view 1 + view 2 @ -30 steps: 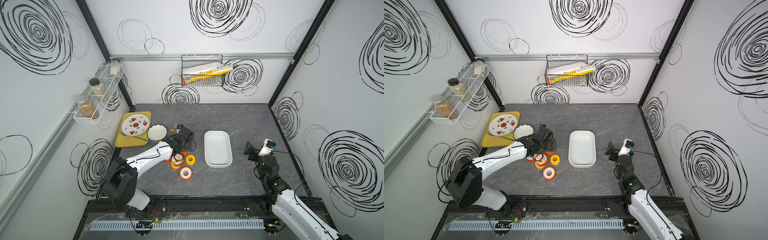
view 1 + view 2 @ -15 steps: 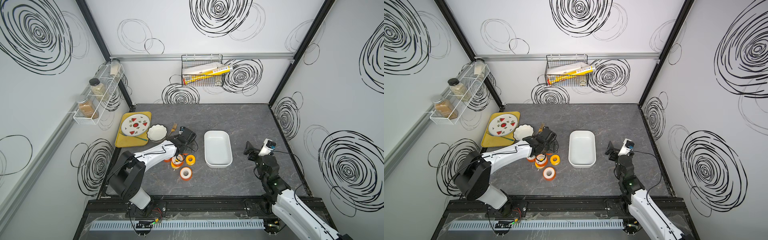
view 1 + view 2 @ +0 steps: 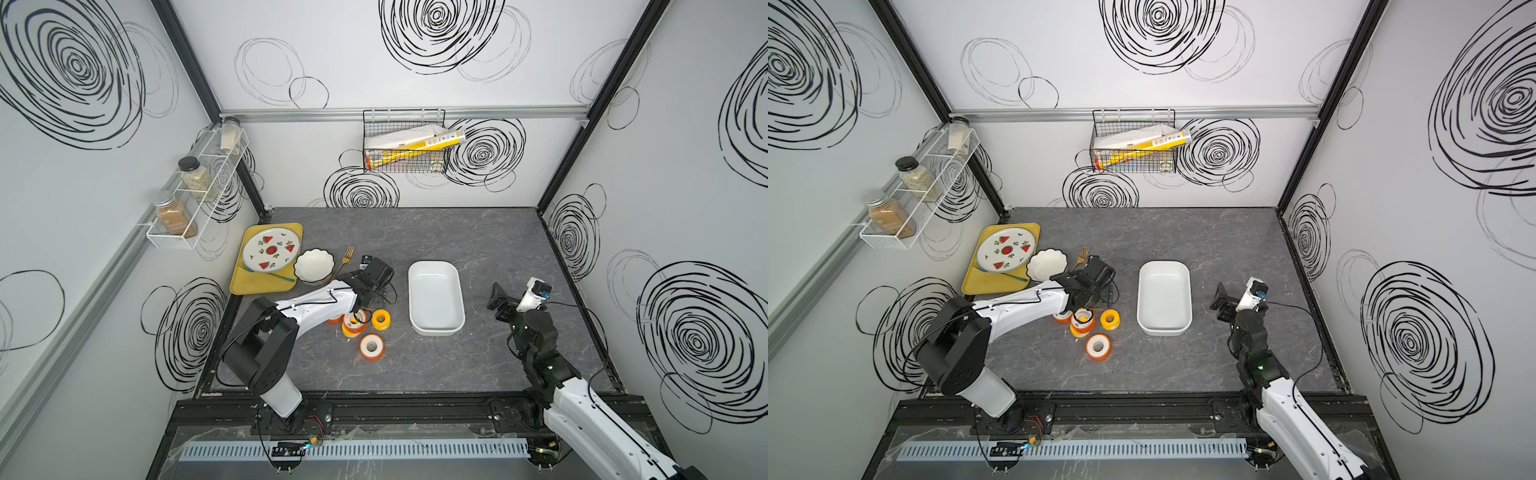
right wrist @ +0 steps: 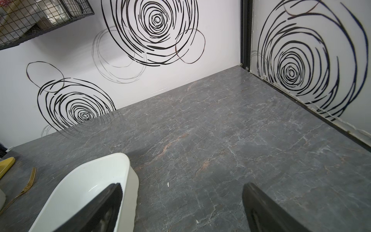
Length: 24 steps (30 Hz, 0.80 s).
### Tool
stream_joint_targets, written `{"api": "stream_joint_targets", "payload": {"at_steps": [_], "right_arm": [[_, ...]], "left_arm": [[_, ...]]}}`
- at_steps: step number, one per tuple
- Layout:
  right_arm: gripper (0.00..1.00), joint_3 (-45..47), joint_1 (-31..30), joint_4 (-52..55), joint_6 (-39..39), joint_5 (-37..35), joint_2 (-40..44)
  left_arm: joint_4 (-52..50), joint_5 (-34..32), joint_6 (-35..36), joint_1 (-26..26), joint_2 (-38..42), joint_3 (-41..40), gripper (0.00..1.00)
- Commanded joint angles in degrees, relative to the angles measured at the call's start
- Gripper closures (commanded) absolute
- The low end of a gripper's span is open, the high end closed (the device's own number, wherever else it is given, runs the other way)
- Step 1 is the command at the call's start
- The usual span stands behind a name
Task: Put the sealing tape into the storage box
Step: Pick up the sealing tape at the center of the board.
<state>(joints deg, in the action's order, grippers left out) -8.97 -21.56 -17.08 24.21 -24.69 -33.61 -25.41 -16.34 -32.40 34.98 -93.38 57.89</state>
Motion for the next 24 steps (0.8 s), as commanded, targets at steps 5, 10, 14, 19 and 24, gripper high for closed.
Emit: {"api": "stream_joint_targets", "payload": {"at_steps": [5, 10, 14, 19, 24], "right_arm": [[0.02, -1.31, 0.12, 0.10, 0.57, -1.02, -0.22], [0.02, -1.40, 0.12, 0.01, 0.59, -0.89, -0.49], [0.02, -1.49, 0.12, -0.06, 0.58, -0.89, -0.80], [0.02, -1.49, 0.12, 0.03, 0.58, -0.89, -0.81], [0.02, -1.31, 0.07, 0.11, 0.75, -1.25, -0.44]], "left_arm": [[0.16, -1.69, 0.50, 0.35, 0.32, 1.72, 0.37], [-1.70, -2.08, 0.58, 0.35, 1.81, 3.80, 0.40], [-3.85, -1.74, 1.20, 0.89, 3.02, 7.50, 0.40], [-6.13, 0.27, 2.42, 3.91, -0.28, 15.84, 0.40], [-5.82, 3.99, 3.00, 8.01, -7.08, 25.12, 0.40]]}}
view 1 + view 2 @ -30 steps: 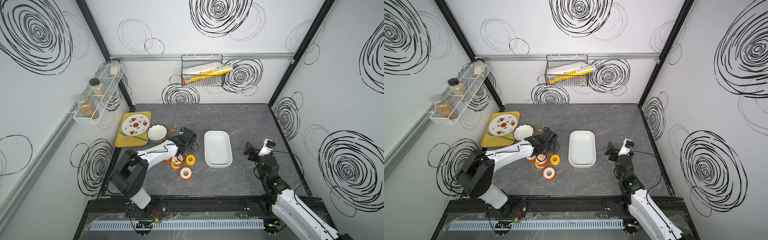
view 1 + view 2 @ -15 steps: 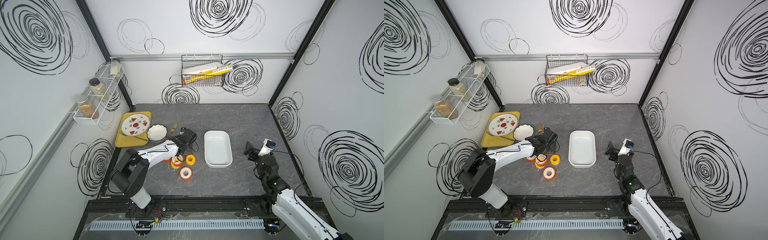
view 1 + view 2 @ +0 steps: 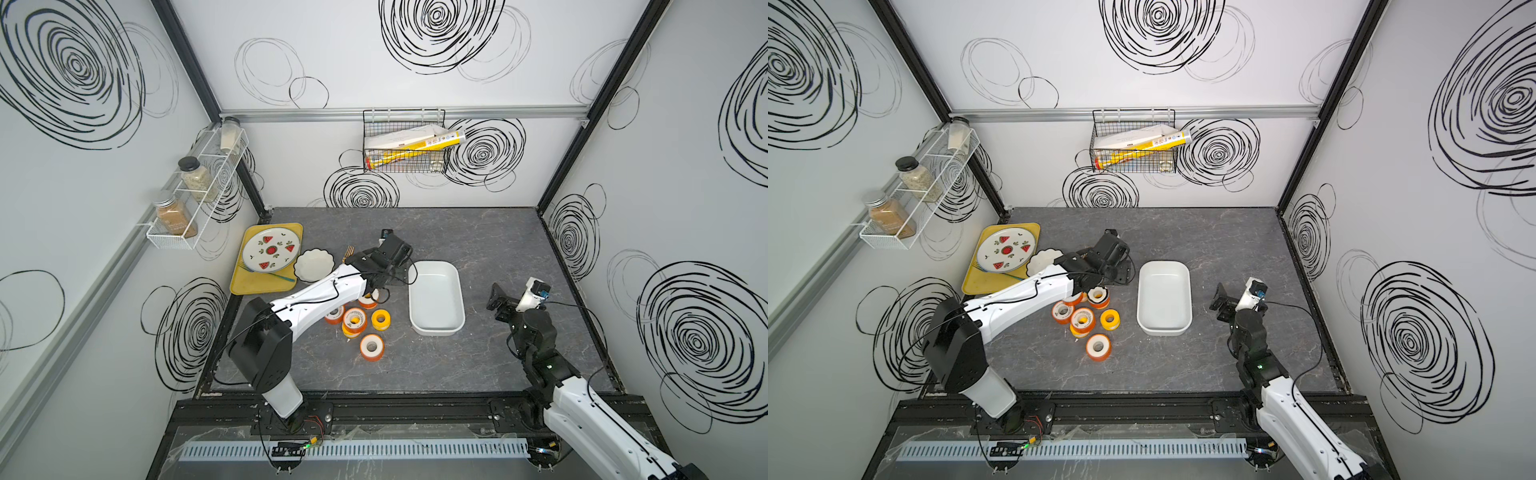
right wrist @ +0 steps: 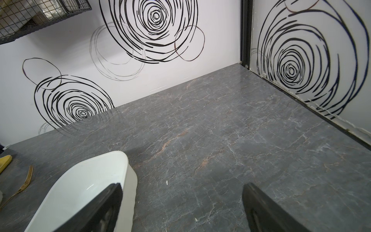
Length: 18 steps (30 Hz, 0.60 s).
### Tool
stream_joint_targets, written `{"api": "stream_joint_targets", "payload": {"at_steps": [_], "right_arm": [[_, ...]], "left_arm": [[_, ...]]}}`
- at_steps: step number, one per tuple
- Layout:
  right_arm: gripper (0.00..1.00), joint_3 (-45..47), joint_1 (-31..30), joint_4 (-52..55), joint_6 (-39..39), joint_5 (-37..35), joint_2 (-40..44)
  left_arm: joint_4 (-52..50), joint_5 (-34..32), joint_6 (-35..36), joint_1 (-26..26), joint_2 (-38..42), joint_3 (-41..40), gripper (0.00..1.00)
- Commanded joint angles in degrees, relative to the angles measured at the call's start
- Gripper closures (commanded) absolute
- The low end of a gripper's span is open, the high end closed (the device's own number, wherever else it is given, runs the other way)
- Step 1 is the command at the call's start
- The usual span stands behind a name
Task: Put the sealing tape into the storage box
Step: Pick up the sealing tape at the center of the board.
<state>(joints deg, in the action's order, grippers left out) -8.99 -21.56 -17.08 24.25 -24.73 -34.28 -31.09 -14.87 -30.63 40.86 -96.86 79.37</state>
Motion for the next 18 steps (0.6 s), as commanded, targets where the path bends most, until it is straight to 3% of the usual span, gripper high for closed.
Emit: {"api": "stream_joint_targets", "payload": {"at_steps": [1, 10, 18], "right_arm": [[0.02, -1.29, 0.12, 0.14, 0.75, -1.24, 0.24], [0.03, -1.20, 0.07, 0.36, 0.97, -1.44, 0.75], [0.03, -1.33, 0.11, 0.07, 0.91, -1.29, -0.05]], "left_arm": [[0.20, 3.15, 1.34, 3.19, -5.48, 5.53, 0.40], [1.73, 5.86, 0.77, 6.98, -23.25, 19.68, 0.40], [4.40, 5.31, 0.25, 7.48, -30.88, 24.31, 0.41]]}}
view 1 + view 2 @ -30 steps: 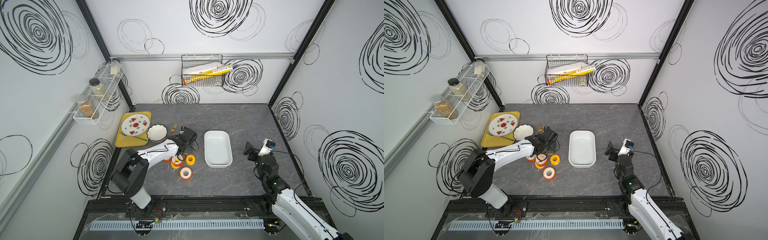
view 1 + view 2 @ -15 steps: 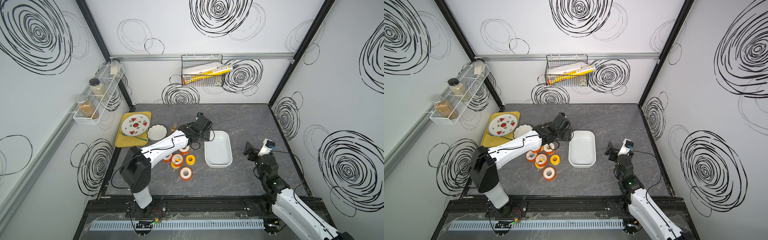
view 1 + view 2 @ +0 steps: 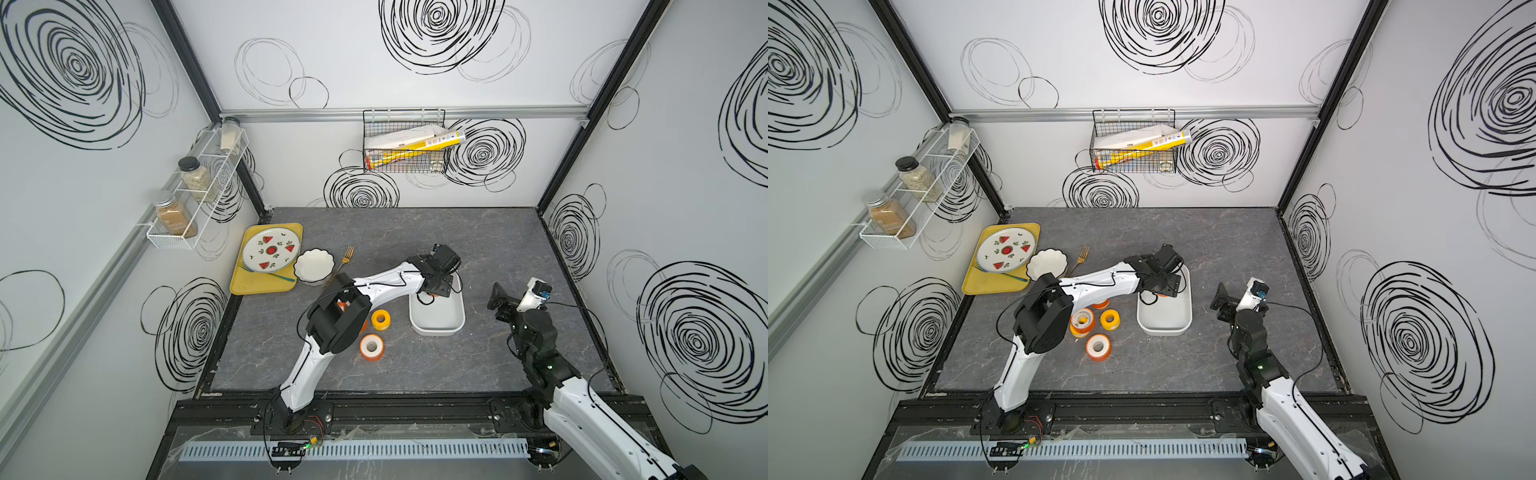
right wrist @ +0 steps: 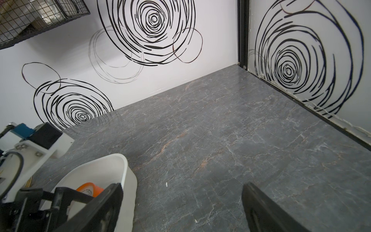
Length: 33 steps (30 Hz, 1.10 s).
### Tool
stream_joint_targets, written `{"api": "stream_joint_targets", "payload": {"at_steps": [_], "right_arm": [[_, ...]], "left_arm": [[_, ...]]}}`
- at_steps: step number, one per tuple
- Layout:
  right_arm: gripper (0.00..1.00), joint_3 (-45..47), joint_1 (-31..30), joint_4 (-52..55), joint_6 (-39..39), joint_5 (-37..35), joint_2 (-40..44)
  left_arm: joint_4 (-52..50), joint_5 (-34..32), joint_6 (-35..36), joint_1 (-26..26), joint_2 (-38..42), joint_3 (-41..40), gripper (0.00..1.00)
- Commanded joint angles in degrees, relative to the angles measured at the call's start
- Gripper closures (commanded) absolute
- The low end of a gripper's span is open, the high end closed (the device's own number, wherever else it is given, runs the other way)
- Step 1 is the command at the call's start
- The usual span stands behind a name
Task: Put the sealing tape into the storage box
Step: Pick up the sealing tape at the center of the board, then place the sealing tape in the storage box.
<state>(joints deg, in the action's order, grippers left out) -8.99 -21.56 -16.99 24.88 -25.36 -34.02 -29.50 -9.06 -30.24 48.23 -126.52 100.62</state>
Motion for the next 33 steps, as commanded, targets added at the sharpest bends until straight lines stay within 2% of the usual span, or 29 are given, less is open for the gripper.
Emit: {"api": "stream_joint_targets", "payload": {"at_steps": [1, 13, 20, 24, 28, 33], "right_arm": [[0.03, -1.42, 0.12, -0.01, 0.26, -0.57, -0.51], [0.05, -1.46, 0.12, 0.29, 0.52, -0.89, -0.52], [0.05, -1.64, 0.12, 0.08, 0.49, -0.74, -0.94], [0.05, -1.64, 0.12, 0.11, 0.52, -0.79, -0.96], [0.05, -1.55, 0.12, 0.13, 0.52, -0.74, -0.79], [0.05, -1.55, 0.12, 0.19, 0.52, -0.74, -0.88]], "left_arm": [[2.25, -1.64, -0.23, 0.19, -2.10, 4.02, 0.41], [5.24, -4.40, -1.03, 0.28, -7.87, 7.89, 0.35], [4.10, -3.98, -0.40, 0.32, -10.28, 10.72, 0.19], [4.01, -3.73, -0.15, 0.38, -8.00, 10.23, 0.14], [4.34, -3.87, 0.07, 0.46, -3.66, 7.32, 0.13], [4.54, -5.35, -0.36, 0.46, 3.22, 2.01, 0.22]]}}
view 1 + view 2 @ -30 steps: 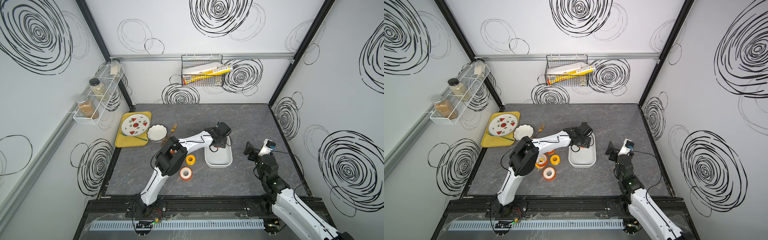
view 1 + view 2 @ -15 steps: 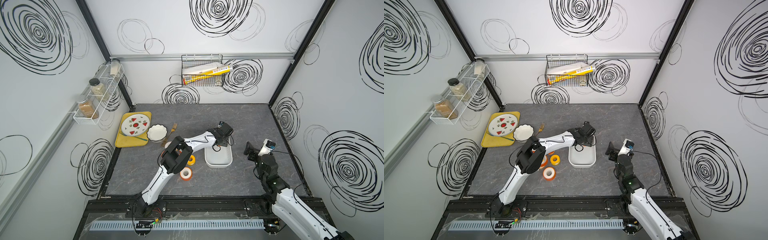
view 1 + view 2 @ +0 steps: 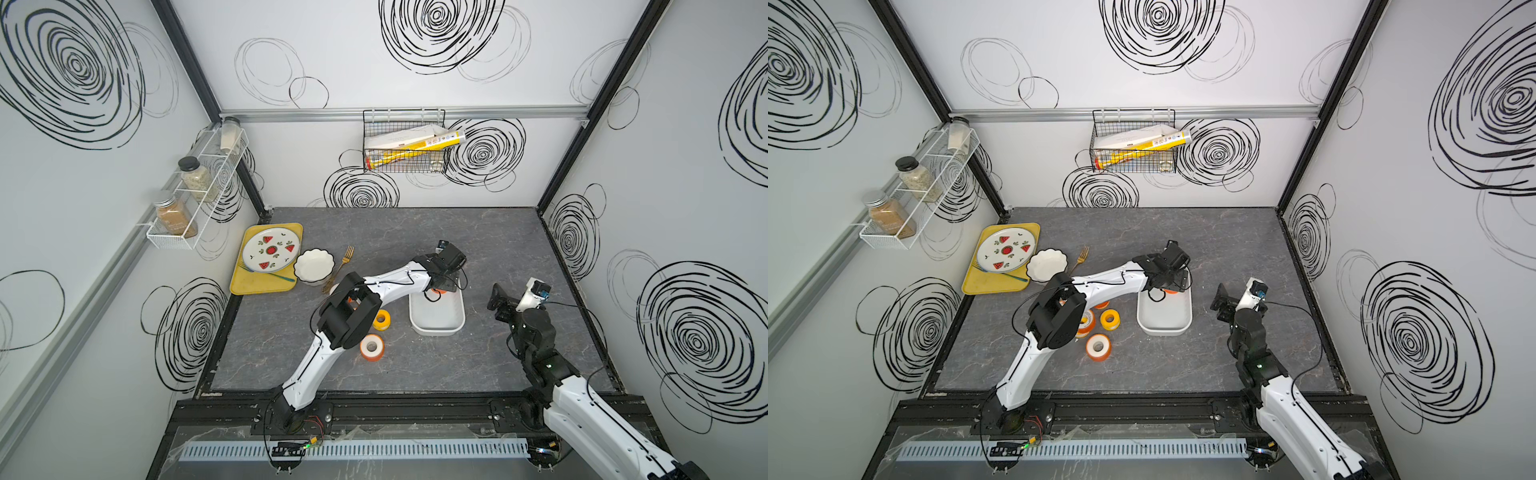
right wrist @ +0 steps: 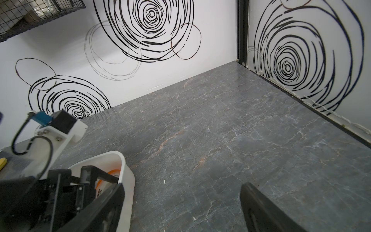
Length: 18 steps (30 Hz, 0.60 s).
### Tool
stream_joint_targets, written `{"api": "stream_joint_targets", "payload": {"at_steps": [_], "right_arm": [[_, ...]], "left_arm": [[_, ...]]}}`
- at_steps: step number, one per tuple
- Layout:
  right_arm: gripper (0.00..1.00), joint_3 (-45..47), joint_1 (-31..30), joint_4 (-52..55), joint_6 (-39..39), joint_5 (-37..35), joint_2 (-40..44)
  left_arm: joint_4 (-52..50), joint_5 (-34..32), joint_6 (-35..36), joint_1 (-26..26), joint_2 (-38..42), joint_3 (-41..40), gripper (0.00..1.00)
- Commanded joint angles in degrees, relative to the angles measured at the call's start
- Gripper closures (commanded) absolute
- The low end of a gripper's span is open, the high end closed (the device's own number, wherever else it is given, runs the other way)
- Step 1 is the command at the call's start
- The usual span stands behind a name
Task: Put the sealing tape into the storage box
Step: Place the sealing tape in the storage box.
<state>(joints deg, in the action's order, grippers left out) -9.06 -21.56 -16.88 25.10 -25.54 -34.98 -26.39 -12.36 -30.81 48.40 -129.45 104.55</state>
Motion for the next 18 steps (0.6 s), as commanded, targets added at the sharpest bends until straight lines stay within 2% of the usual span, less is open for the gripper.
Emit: {"api": "stream_joint_targets", "payload": {"at_steps": [1, 6, 9, 18], "right_arm": [[0.05, -1.49, 0.12, 0.08, 0.30, -0.65, 0.17], [0.05, -1.49, 0.12, 0.02, 0.30, -0.70, 0.18], [0.05, -1.49, 0.14, -0.07, 0.30, -0.57, 0.09], [0.05, -1.47, 0.12, -0.02, 0.30, -0.64, 0.09]], "left_arm": [[1.60, -2.64, 0.09, 0.29, 7.84, -3.67, 0.27], [-0.56, -3.82, -0.31, 0.13, 12.28, -9.19, 0.63], [-2.32, -3.27, 0.02, 0.16, 12.14, -10.87, 0.75], [-3.32, 0.50, 0.90, 0.20, 6.91, -10.37, 0.83]]}}
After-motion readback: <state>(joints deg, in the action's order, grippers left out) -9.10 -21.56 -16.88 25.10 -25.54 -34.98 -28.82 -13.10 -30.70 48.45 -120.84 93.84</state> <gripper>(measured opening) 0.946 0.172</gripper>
